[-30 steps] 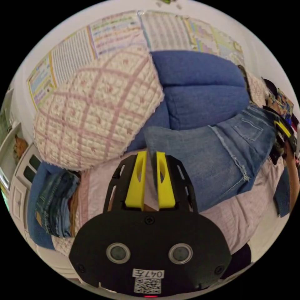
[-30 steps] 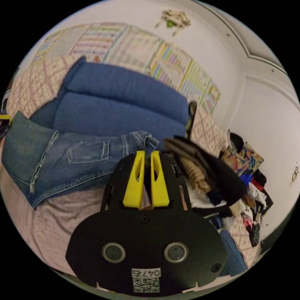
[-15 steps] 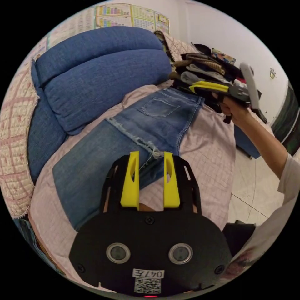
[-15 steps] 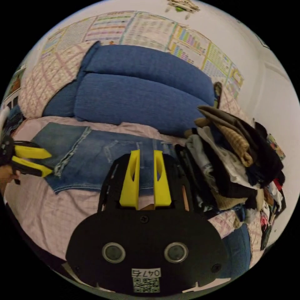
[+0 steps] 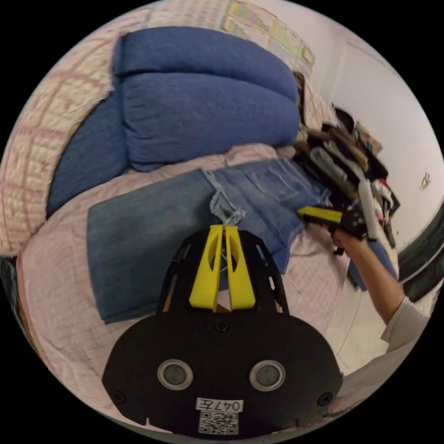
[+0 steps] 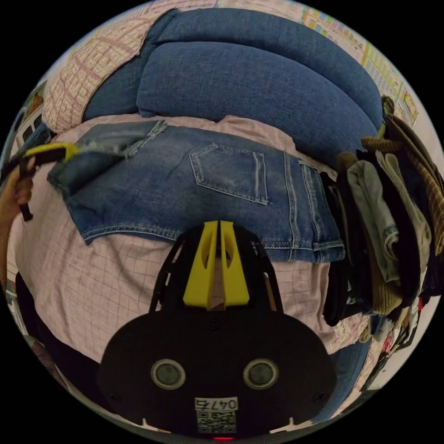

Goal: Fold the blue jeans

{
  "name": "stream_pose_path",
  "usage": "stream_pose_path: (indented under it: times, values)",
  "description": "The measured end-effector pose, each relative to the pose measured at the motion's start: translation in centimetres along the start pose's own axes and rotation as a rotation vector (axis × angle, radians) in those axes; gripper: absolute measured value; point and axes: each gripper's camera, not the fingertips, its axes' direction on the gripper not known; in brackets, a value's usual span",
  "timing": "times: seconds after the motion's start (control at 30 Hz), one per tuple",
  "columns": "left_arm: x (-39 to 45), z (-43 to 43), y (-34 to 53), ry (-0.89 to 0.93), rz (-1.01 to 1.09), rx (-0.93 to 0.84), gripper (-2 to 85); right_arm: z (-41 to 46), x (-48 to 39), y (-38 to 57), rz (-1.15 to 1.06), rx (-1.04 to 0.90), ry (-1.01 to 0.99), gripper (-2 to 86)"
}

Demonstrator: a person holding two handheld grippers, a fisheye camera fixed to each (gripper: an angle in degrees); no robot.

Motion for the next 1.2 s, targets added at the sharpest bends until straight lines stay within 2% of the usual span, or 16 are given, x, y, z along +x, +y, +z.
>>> stream_pose_path:
  times: [0.1, 0.2, 0.37, 0.4, 0.47, 0.57, 0.7, 0.8, 0.9, 0.97, 1.07, 1.2]
  values:
    - [-8.3, -7.7, 0.3, -0.019, -0.103, 0.148, -0.7, 0.8, 0.3, 0.3, -0.015, -0.005, 0.015, -0.9]
    - [-16.8, -16.0, 1.4, -0.156, -0.165, 0.208, -0.8, 1.3, 1.2, 0.8, -0.001, 0.001, 0.007, -1.0]
    - [-31.8, -27.6, 5.1, -0.586, -0.354, 0.164, -0.9, 2.2, 2.8, 1.6, 0.009, -0.012, 0.025, -1.0]
    - [-33.5, -28.4, 5.7, -0.62, -0.386, 0.148, -0.9, 2.3, 3.0, 1.7, 0.01, -0.012, 0.025, -1.0]
    - [-40.1, -29.9, 8.2, -0.57, -0.507, 0.074, -0.9, 2.5, 4.1, 2.3, 0.021, -0.011, 0.022, -1.0]
    - [-45.1, -29.7, 10.4, -0.521, -0.584, 0.008, -1.0, 2.7, 5.6, 3.1, 0.031, -0.014, 0.02, -1.0]
    - [-47.4, -31.1, 10.5, -0.51, -0.556, 0.033, -0.9, 2.5, 8.8, 4.2, 0.107, -0.007, -0.05, -0.6]
    - [-48.9, -33.8, 9.7, -0.506, -0.524, 0.047, -0.9, 1.2, 13.0, 5.9, 0.221, 0.036, -0.181, 1.5]
    - [-51.2, -37.1, 9.4, -0.459, -0.571, 0.06, -0.5, -1.6, 17.8, 10.0, 0.434, 0.207, -0.211, 3.8]
    - [-53.4, -39.7, 10.3, -0.343, -0.731, 0.079, 0.5, -2.7, 21.6, 14.1, 0.62, 0.29, -0.235, 4.8]
    - [-54.9, -42.1, 11.2, -0.169, -0.783, 0.134, 8.7, -2.9, 25.8, 18.7, 0.797, 0.336, -0.259, 5.5]
    - [-56.2, -44.2, 11.2, -0.119, -0.819, 0.145, 11.0, -2.0, 29.4, 21.3, 0.904, 0.342, -0.281, 7.1]
